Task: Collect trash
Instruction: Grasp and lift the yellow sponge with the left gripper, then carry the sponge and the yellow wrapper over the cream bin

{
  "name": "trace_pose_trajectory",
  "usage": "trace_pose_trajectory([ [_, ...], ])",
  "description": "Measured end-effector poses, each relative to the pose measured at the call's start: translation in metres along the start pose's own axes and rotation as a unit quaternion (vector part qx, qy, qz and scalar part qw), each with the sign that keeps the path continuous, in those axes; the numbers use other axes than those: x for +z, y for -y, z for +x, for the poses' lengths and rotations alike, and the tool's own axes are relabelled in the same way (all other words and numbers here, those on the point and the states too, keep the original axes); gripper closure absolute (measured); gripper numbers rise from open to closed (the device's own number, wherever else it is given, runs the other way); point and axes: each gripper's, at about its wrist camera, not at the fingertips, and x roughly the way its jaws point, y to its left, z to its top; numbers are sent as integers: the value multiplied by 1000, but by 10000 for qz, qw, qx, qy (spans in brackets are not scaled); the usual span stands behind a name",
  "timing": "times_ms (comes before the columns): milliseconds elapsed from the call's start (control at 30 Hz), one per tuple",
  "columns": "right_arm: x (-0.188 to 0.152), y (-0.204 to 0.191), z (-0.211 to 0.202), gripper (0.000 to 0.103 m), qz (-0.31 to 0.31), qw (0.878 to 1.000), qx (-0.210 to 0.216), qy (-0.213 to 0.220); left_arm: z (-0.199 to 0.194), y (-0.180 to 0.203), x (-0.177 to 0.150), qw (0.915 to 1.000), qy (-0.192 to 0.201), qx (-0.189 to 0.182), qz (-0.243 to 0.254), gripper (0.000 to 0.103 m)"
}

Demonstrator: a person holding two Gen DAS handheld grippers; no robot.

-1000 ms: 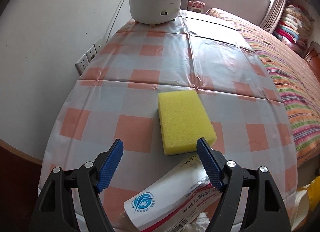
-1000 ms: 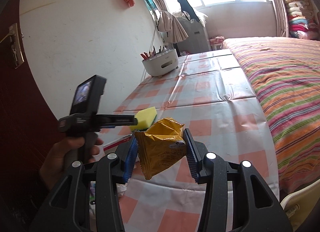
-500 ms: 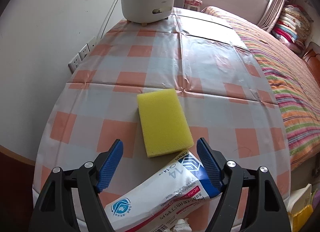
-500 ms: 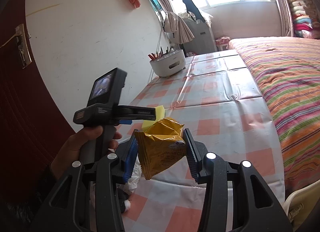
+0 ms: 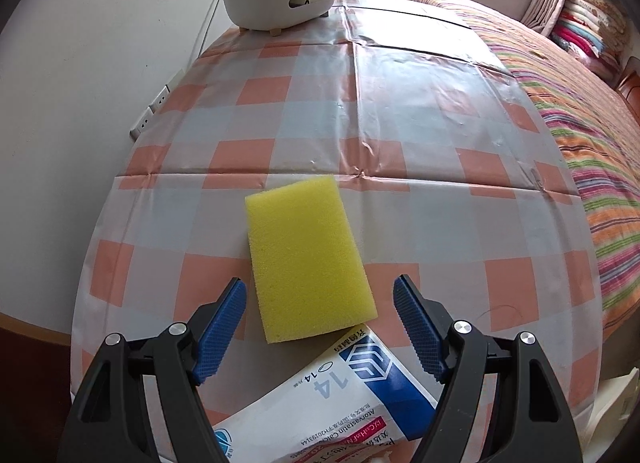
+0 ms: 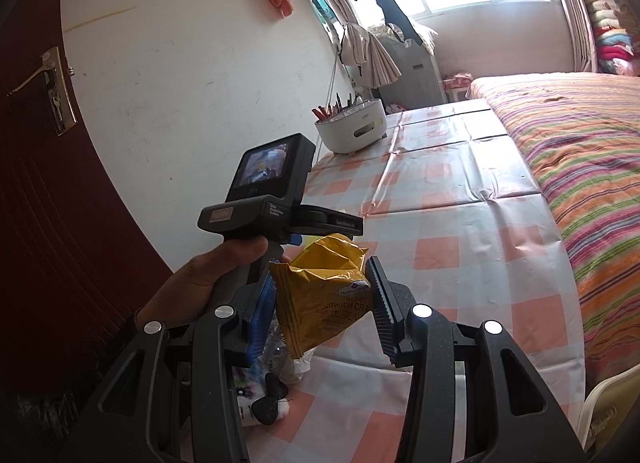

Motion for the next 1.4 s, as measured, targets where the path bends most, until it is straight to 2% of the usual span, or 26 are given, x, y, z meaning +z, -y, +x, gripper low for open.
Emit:
trace_pose_trajectory([
  [167, 2, 4, -2, 60, 116, 9999, 44, 59, 12, -5, -1, 9999, -119, 5, -51, 29],
  [300, 4, 5, -7, 60, 141, 9998, 35, 122, 16, -12, -3, 9998, -52, -43, -192, 30],
  [367, 3, 8, -11, 60, 173, 9997, 13, 167, 17, -14, -4, 9999, -2, -13, -147, 47],
  [500, 4, 16, -18, 60, 234, 9995, -53, 215, 13, -17, -5, 9997, 148, -70, -160, 50],
  [667, 6, 22, -34, 60, 189, 9990, -189, 360, -19, -20, -8, 9982, 585, -97, -88, 51],
  [800, 5, 28, -49, 60, 185, 9983, -300, 458, -54, -19, -17, 9954, 921, -257, -20, 51],
  [1000, 1, 36, -72, 60, 186, 9971, -430, 603, -102, -13, -48, 9892, 1310, -652, 52, 51],
  [1300, -20, 60, -114, 60, 340, 9932, -785, 791, -162, 27, -96, 9740, 1897, -1089, 582, 51],
  [1400, -27, 67, -126, 60, 385, 9915, -917, 840, -176, 47, -110, 9681, 1932, -1345, 855, 51],
])
